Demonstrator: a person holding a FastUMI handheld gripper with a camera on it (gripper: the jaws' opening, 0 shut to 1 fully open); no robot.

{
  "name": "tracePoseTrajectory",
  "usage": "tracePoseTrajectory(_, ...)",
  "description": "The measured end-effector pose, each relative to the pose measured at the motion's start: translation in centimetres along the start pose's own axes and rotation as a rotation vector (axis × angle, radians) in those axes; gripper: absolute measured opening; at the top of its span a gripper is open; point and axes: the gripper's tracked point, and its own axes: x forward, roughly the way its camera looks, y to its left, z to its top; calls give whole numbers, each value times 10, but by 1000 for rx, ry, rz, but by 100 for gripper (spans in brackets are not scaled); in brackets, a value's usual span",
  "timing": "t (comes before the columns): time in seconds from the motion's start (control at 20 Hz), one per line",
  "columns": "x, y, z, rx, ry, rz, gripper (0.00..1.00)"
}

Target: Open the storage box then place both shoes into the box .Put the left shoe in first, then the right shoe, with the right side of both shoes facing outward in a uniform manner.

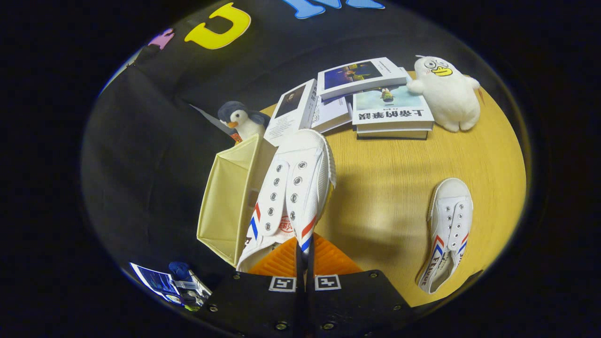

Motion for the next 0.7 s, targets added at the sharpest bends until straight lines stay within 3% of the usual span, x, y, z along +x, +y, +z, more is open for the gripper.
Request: tracePoseTrajectory(0.7,-17,78,32,-97,-19,57,0)
